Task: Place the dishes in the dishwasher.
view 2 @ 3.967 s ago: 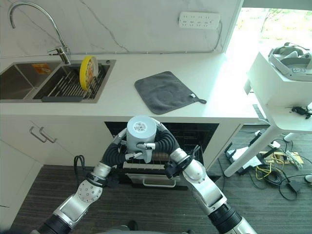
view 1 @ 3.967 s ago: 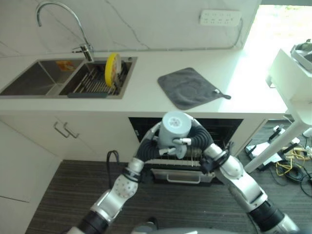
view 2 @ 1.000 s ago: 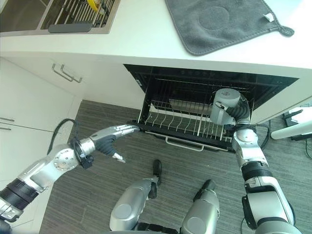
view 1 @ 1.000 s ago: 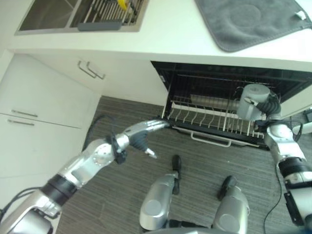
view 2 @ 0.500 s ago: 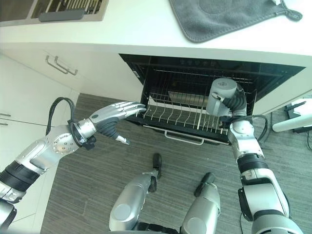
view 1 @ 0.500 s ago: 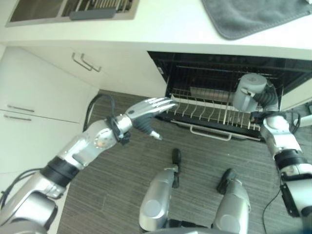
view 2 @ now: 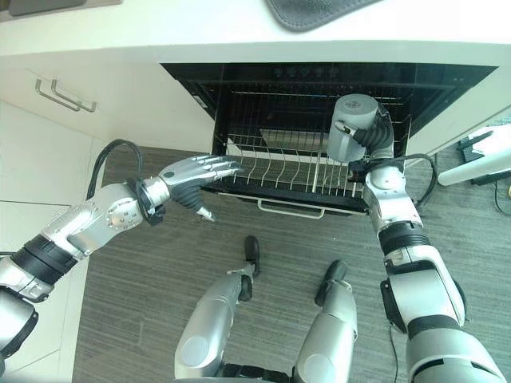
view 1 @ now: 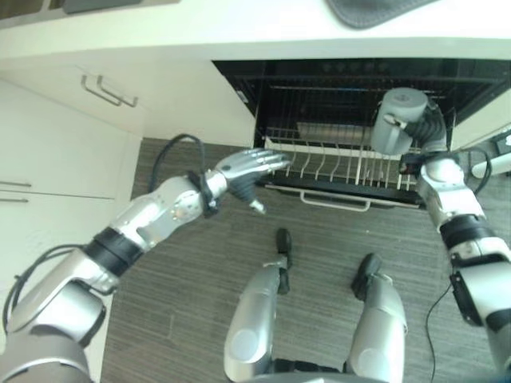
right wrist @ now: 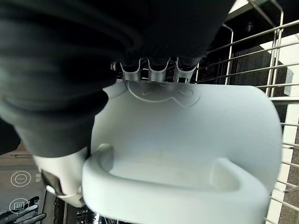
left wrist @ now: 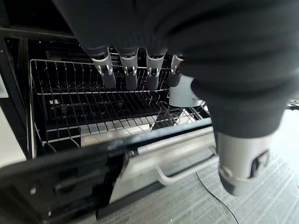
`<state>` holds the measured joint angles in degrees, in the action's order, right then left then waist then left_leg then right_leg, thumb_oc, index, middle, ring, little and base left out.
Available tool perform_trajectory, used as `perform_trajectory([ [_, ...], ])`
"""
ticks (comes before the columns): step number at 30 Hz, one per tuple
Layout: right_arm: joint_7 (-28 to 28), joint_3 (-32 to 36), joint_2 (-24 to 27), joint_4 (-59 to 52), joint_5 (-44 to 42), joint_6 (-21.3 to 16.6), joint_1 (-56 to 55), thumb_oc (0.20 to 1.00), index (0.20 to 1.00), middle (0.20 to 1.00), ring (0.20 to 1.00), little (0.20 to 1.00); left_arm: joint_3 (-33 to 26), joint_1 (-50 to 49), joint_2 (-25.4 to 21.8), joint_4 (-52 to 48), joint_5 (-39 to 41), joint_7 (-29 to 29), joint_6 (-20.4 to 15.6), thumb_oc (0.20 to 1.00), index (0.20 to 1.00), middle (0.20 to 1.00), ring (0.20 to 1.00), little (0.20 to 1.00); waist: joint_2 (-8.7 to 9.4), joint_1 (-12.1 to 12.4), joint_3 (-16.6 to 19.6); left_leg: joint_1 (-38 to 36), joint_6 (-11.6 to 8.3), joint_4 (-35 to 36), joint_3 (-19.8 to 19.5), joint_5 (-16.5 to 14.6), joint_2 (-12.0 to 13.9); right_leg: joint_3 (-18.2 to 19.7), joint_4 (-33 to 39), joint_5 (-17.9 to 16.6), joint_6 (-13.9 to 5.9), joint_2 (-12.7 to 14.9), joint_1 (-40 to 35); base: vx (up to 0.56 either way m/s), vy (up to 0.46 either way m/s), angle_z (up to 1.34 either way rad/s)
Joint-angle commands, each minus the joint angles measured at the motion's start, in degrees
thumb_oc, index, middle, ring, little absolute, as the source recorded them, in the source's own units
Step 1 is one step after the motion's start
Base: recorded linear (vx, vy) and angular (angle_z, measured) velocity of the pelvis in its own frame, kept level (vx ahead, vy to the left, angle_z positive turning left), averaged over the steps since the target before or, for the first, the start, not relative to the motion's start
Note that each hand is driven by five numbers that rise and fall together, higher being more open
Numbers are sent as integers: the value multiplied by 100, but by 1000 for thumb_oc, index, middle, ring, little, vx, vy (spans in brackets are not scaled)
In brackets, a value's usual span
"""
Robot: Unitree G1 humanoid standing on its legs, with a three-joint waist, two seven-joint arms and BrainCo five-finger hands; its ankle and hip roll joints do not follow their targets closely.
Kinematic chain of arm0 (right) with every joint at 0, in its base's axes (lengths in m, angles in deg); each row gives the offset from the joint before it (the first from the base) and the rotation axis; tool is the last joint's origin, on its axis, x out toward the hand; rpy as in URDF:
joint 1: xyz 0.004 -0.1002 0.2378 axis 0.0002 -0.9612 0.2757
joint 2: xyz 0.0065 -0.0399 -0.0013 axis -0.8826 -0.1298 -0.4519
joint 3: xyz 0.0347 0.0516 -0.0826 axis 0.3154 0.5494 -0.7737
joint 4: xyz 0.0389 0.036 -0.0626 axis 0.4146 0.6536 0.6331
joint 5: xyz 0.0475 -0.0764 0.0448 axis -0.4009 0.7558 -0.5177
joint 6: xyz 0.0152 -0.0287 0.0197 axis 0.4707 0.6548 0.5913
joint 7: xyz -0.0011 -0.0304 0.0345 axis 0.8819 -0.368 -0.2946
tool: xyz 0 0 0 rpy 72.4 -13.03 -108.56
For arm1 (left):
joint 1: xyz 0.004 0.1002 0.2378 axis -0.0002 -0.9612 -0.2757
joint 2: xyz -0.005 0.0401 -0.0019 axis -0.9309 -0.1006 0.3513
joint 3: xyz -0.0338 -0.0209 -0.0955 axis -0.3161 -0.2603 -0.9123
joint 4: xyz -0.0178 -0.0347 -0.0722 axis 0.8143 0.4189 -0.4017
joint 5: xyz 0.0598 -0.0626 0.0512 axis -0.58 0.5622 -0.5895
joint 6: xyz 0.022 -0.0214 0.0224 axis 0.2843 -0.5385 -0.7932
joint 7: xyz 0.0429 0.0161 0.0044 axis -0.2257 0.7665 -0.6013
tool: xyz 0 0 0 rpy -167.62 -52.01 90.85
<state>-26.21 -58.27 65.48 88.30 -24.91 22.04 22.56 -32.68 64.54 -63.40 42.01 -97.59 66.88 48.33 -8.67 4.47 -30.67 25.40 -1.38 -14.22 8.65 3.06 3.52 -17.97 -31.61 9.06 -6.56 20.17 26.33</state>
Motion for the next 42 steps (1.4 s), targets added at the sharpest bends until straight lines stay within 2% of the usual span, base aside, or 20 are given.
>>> perform_trajectory([
  [1,133,1,97,133,-14,-67,436,200,200,200,200,200,-213,96,82,-133,-20,38,12,1000,1000,1000,1000,1000,47,95,88,-17,-14,-233,316,-541,152,294,421,-376,-143,-258,212,-39,32,-5],
  [11,44,-151,42,469,-49,53,884,200,200,200,200,200,67,307,179,-129,-83,123,57,1000,1000,1000,1000,1000,-55,126,88,254,-44,-192,321,-474,99,290,496,-437,-129,-266,480,-8,17,-3],
  [14,212,-176,6,560,17,94,974,200,200,200,200,200,115,334,203,-157,-79,153,102,1000,1000,1000,1000,1000,-87,143,88,305,-48,-189,333,-465,90,282,504,-456,-135,-251,533,0,0,0],
  [15,333,-177,-8,595,11,125,1006,652,652,652,652,652,135,344,221,-162,-80,168,125,1000,1000,1000,1000,1000,-96,146,88,322,-47,-197,332,-469,89,281,498,-453,-134,-244,549,7,13,-4],
  [16,404,-164,-18,618,4,149,1013,1000,1000,1000,1000,1000,145,345,227,-165,-80,180,140,1000,1000,1000,1000,1000,-104,147,88,326,-46,-194,334,-472,87,278,498,-452,-137,-240,555,7,17,-8],
  [20,647,-139,-60,744,163,250,1032,1000,1000,1000,1000,1000,201,314,269,-175,-120,246,184,1000,1000,1000,1000,1000,-141,147,88,318,-50,-173,347,-474,77,283,509,-453,-146,-234,560,16,27,-6],
  [23,1076,-135,-100,753,377,277,999,1000,1000,1000,1000,1000,224,241,301,-183,-166,321,206,1000,1000,1000,1000,1000,-171,132,88,290,-50,-173,377,-489,81,298,524,-445,-151,-232,538,29,40,0],
  [27,2708,-82,-111,763,1260,482,909,1000,1000,1000,1000,1000,312,21,335,-219,-225,565,272,1000,1000,1000,1000,1000,-262,104,88,217,-39,-120,418,-489,88,332,530,-426,-162,-240,500,25,54,-1],
  [33,3732,11,-184,758,1906,495,940,1000,1000,1000,1000,1000,445,-208,390,-258,-344,846,266,1000,1000,1000,1000,1000,-384,118,88,182,-39,-59,418,-493,72,366,558,-388,-160,-262,472,12,27,-5],
  [39,3973,19,-216,699,1947,303,884,1000,1000,1000,1000,1000,560,-376,385,-359,-460,1013,337,1000,1000,1000,1000,1000,-413,131,88,140,-31,-55,409,-517,70,373,541,-349,-151,-281,428,1,-1,-2],
  [42,3919,3,-308,687,1791,122,802,1000,1000,1000,1000,1000,658,-495,425,-465,-568,1108,497,1000,1000,1000,1000,1000,-415,128,88,115,-28,-54,412,-537,81,386,534,-321,-148,-296,398,1,0,-6],
])
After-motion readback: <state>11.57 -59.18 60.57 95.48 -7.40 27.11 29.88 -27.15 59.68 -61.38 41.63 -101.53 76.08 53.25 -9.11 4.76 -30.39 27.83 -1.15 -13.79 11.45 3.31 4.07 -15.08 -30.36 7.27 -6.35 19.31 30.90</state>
